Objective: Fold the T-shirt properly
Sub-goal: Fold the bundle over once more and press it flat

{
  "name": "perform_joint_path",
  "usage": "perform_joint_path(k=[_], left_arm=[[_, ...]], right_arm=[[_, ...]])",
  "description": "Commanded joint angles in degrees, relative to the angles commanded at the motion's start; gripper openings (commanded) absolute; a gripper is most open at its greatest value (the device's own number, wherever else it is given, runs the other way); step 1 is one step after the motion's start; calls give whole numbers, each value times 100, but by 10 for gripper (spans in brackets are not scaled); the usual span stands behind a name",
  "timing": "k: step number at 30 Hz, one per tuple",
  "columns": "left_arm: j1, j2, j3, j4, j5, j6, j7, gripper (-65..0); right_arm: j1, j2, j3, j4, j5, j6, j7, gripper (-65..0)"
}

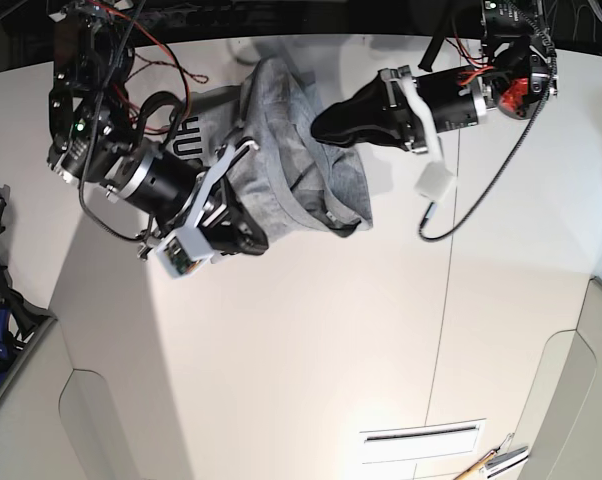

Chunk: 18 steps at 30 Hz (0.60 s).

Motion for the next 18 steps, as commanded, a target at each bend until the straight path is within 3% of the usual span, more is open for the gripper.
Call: perform_joint_path(k=[2,7,10,12,15,18], left_arm=[[2,2,634,4,533,0,-306,-551],[0,17,1884,-28,2004,0,-1652,-551],[0,46,2251,-232,2710,0,-1788,-551],[0,46,2277,-481,2804,45,-1788,-551],[-4,46,2264,-925,2889,54,-1845,-551],[-35,48,2212,-1248,3388,56,-2052,-551]], right_arm=[[341,0,122,-590,0,0,74,-650],[1344,0,70,-2374,-254,9,216,-650],[1821,0,-76,-3370,-254,35,216,-650],[1963,2,-289,-3812,-254,114,216,-650],[1908,15,-619,-4015,-339,116,256,-650],[1829,46,-739,-4022,-382,114,249,-650]])
